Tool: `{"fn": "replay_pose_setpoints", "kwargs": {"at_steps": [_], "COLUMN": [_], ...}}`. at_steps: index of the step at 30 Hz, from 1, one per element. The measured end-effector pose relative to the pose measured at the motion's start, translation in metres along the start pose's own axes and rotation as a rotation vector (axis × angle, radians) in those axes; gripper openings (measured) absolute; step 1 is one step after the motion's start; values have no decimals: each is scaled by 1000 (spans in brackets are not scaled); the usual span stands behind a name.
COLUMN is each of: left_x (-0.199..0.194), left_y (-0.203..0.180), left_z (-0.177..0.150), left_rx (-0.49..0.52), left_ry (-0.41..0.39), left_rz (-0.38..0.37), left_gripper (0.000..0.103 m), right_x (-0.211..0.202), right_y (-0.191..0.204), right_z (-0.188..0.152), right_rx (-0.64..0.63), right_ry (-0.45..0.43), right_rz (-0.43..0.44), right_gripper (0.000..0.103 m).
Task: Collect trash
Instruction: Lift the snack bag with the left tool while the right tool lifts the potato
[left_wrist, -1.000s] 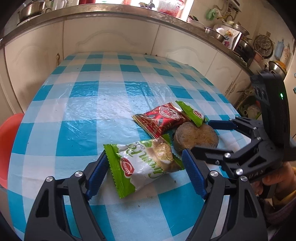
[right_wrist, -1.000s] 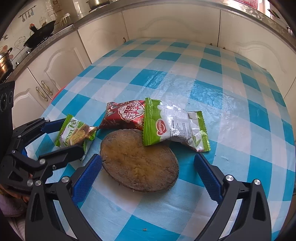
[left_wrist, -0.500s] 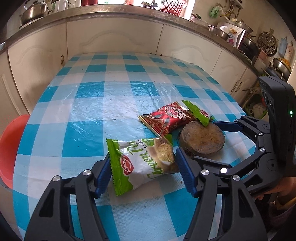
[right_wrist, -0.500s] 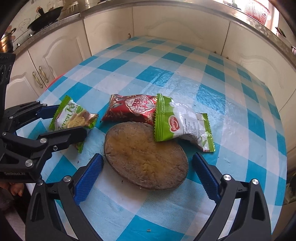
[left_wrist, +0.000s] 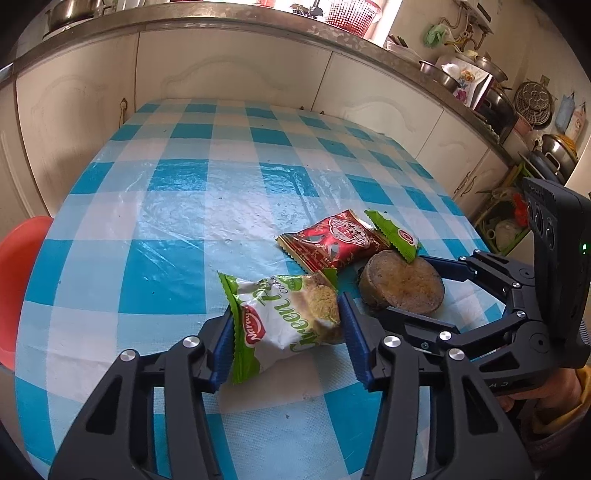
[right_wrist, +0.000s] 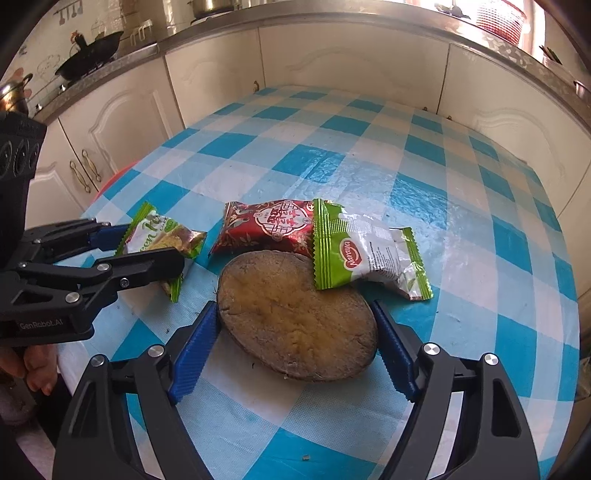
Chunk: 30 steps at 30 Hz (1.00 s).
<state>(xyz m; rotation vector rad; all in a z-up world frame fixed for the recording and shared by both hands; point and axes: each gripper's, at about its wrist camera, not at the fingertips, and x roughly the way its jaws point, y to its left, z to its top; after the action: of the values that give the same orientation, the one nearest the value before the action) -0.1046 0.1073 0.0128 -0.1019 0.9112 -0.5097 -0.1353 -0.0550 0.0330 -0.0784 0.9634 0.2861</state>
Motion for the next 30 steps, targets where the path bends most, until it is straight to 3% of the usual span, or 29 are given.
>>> {"fn": "replay_pose_setpoints", "kwargs": {"at_steps": [12,30], "left_x": [-7,-39], "left_y": [11,44], "left_z": [-3,3], "left_rx": [-44,-121], "left_ry": [-13,-102], "left_rz": [-41,-14], "left_gripper": [47,46], "right_x": [-21,-33], "right_y": [-2,13], "right_z": [7,29], "right_rx": [88,128], "right_ry": [-47,-97], "right_rz": [88,207], "right_gripper": [80,80]}}
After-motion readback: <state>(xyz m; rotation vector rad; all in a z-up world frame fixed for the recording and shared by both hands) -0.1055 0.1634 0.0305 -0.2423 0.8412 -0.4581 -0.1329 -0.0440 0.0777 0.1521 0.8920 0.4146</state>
